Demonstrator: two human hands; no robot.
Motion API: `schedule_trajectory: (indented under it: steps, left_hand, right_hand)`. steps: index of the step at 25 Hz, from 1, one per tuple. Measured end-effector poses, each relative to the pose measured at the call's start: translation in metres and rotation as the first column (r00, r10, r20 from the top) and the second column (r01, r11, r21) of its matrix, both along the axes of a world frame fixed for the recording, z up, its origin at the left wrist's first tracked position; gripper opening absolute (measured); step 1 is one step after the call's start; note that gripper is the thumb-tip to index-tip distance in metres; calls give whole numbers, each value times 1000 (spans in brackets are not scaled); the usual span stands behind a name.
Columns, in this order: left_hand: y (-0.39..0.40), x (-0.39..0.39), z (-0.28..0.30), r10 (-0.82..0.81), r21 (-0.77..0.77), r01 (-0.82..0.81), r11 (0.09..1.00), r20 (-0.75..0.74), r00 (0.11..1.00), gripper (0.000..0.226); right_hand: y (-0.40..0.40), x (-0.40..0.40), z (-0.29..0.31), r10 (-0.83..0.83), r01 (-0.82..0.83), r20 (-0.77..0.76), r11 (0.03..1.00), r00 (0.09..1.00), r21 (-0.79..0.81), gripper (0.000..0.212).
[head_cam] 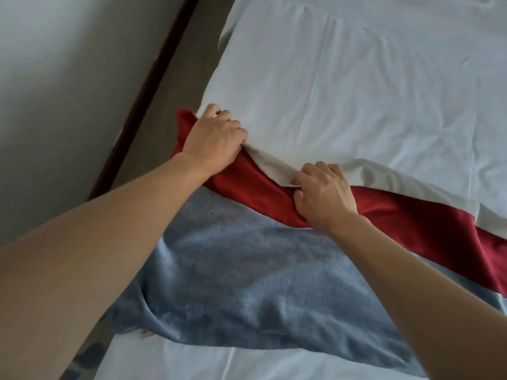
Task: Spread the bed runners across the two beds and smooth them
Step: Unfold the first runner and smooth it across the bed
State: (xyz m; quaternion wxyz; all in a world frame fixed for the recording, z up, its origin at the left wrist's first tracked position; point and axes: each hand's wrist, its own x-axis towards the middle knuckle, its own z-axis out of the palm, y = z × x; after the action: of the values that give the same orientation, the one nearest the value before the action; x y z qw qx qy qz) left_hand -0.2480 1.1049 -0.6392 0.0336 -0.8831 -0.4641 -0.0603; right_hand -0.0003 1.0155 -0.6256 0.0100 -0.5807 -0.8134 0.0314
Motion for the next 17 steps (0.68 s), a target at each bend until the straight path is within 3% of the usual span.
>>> schedule_trajectory:
  steps: [4, 9, 12, 17]
  left_hand:
    - [28, -52, 10, 110, 6, -110, 994, -26, 994, 15]
    - [24, -9, 4, 47, -28, -44, 999, 118, 992, 25]
    - [16, 7, -7, -27, -22, 29, 999, 72, 997, 20]
    - [44, 19, -2, 37, 62, -38, 997, 11, 999, 16]
  right_hand:
    - [48, -25, -5, -86, 95, -86, 989, 993, 114, 4]
    - [57, -25, -21, -170, 183, -115, 977, 979, 112, 3]
    - [62, -26, -21, -136, 155, -141, 979, 981, 135, 7]
    - [96, -20, -14, -173, 194, -138, 969, 975, 156, 10]
